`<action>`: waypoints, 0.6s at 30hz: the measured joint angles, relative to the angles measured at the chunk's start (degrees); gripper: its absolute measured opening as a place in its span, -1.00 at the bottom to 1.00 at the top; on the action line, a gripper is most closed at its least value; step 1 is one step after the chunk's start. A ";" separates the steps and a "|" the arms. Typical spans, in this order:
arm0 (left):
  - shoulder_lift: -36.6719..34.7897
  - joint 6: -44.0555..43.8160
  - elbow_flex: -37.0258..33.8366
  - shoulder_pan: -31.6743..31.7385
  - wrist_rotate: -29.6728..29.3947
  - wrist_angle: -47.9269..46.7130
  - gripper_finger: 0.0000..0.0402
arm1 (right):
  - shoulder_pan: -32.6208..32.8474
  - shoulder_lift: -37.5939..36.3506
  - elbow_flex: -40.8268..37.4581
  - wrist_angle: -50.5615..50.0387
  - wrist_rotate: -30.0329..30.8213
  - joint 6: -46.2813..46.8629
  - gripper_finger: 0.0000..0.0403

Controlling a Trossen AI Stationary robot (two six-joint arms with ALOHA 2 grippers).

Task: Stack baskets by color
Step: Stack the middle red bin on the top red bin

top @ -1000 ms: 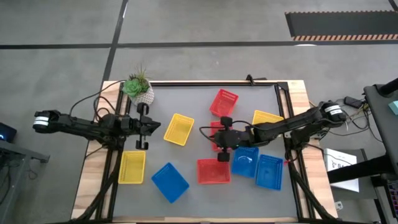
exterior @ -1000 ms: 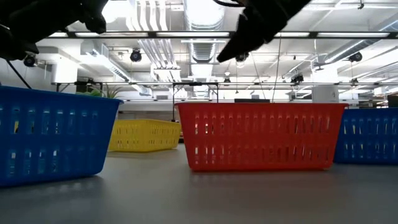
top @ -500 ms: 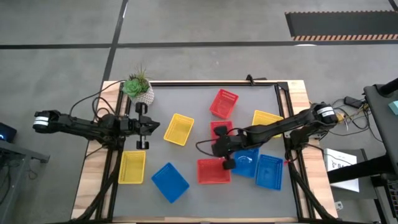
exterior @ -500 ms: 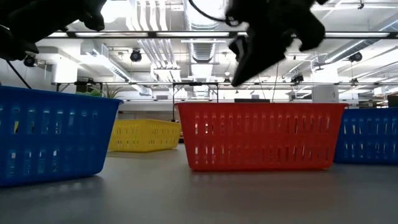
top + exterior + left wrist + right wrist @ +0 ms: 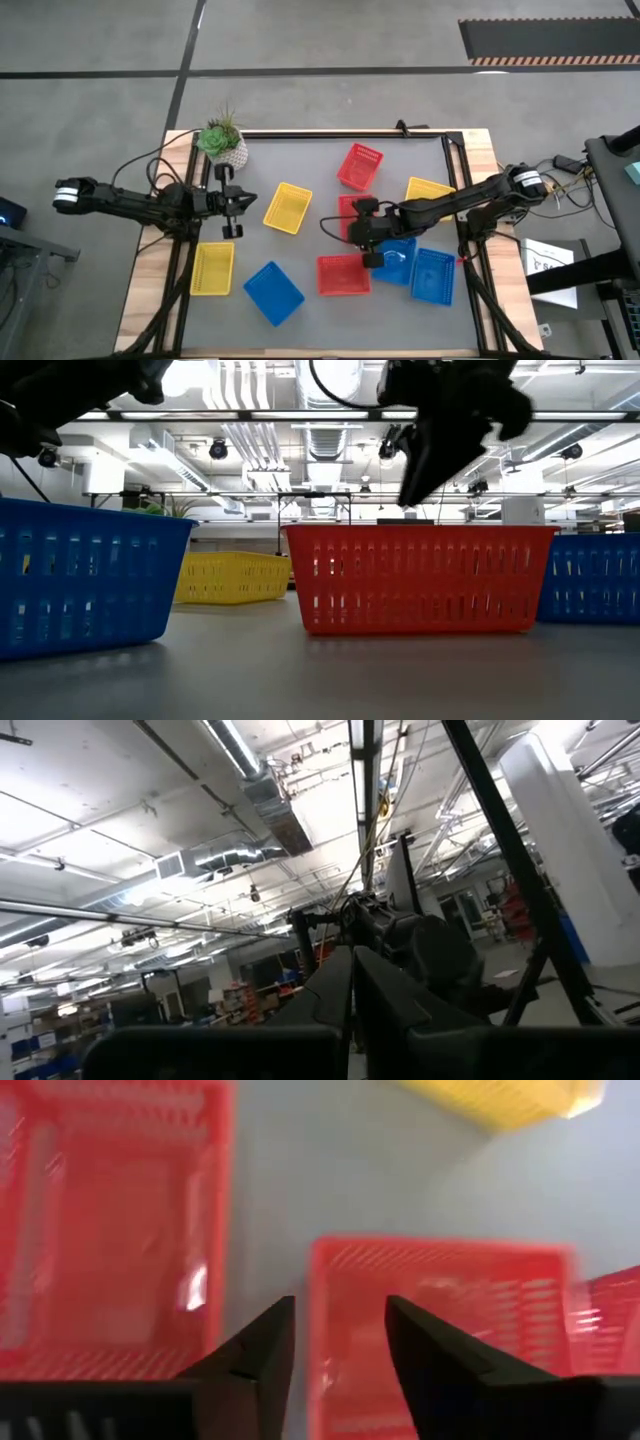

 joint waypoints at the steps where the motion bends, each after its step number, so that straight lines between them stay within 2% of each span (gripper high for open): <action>1: 0.00 0.00 0.00 -0.01 -0.13 -0.03 -1.00 | 0.00 0.07 -0.22 -0.70 -1.71 -0.25 -0.21; 7: 0.11 0.02 0.00 0.00 -0.24 -0.12 -1.00 | -0.02 0.90 -2.76 -0.71 -3.56 0.92 -0.17; 18: 0.11 0.04 0.00 -0.01 -0.36 -0.04 -1.00 | -0.99 6.59 -2.92 2.23 -3.51 0.84 -0.32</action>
